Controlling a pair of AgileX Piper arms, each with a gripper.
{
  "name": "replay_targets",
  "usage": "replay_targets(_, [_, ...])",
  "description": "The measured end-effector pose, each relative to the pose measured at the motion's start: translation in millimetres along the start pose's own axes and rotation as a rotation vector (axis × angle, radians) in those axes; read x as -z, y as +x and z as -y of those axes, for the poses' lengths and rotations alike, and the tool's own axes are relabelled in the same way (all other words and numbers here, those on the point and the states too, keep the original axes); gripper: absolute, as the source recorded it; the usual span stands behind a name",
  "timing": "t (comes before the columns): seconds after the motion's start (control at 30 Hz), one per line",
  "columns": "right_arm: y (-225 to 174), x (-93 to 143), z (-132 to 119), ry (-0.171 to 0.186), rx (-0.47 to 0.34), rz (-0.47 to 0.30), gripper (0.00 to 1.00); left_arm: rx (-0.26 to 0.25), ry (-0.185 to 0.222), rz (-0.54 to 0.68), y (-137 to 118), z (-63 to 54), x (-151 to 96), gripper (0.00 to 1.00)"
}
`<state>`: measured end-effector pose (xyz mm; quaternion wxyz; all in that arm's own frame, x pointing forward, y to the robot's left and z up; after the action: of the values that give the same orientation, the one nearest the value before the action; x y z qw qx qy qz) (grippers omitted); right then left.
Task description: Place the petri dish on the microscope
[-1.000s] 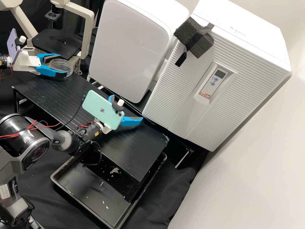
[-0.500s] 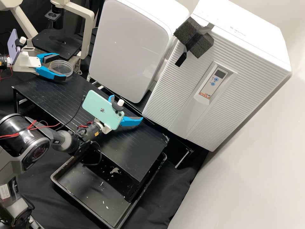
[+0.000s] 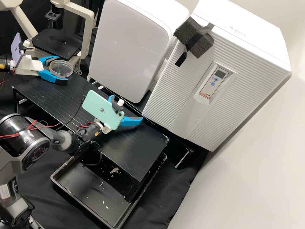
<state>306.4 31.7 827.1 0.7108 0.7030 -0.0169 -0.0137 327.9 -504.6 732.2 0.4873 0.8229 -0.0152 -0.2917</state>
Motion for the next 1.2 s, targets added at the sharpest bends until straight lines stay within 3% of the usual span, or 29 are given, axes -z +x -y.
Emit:
replay_targets(0.07, [0.0,0.0,0.0,0.000,0.000,0.000,1.00,0.000,0.000,0.000,0.0,0.0,0.0,1.00])
replay_targets(0.1, [0.0,0.0,0.0,0.000,0.000,0.000,1.00,0.000,0.000,0.000,0.0,0.0,0.0,0.00])
replay_targets(1.2, [0.0,0.0,0.0,0.000,0.000,0.000,1.00,-0.009,-0.007,0.010,1.6,1.6,-1.9,0.00])
